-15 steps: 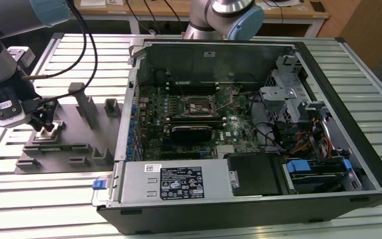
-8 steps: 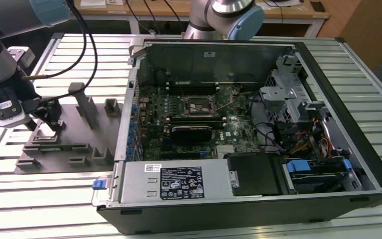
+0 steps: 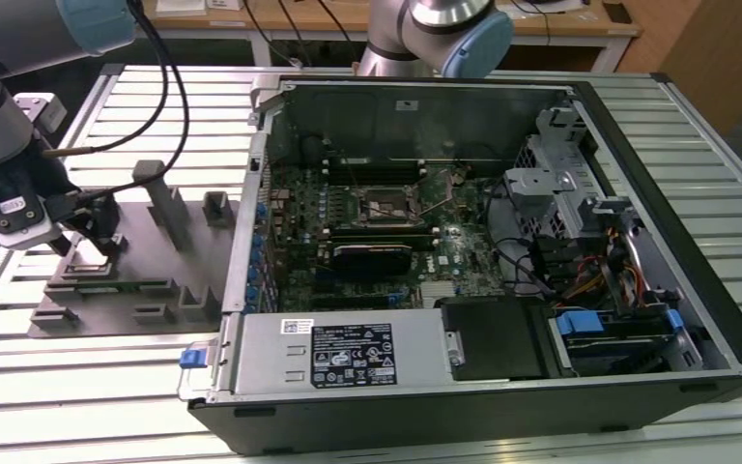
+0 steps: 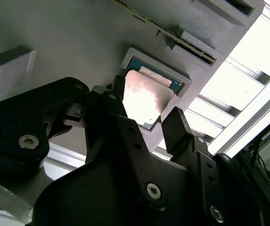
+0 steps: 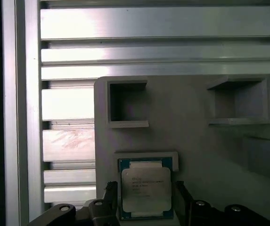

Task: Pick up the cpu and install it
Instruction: 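Pick up the cpu and move it towards the insertion slot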

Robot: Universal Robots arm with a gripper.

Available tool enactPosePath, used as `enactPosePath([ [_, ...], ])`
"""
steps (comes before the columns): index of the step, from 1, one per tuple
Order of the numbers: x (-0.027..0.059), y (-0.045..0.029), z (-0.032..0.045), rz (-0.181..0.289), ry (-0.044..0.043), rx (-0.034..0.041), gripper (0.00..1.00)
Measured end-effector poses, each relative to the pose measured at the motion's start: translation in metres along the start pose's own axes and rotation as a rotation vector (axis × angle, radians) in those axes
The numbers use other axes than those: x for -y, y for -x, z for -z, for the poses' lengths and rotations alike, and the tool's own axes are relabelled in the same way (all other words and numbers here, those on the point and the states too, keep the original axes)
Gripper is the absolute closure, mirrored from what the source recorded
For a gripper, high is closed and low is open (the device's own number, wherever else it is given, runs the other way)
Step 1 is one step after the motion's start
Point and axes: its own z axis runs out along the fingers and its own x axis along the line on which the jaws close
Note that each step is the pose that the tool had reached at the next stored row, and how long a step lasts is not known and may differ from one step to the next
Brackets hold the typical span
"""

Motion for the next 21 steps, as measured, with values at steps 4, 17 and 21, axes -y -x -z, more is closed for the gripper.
enactPosePath([
  [4, 0.0001, -0.0004, -0.0019, 0.003, -0.0001, 0.0003, 0.41],
  [17, 0.0003, -0.0007, -0.0042, 0.011, 0.0000, 0.0002, 0.34],
  [21, 0.0003, 0.0001, -0.0058, 0.047, 0.0009, -0.0007, 0.34],
])
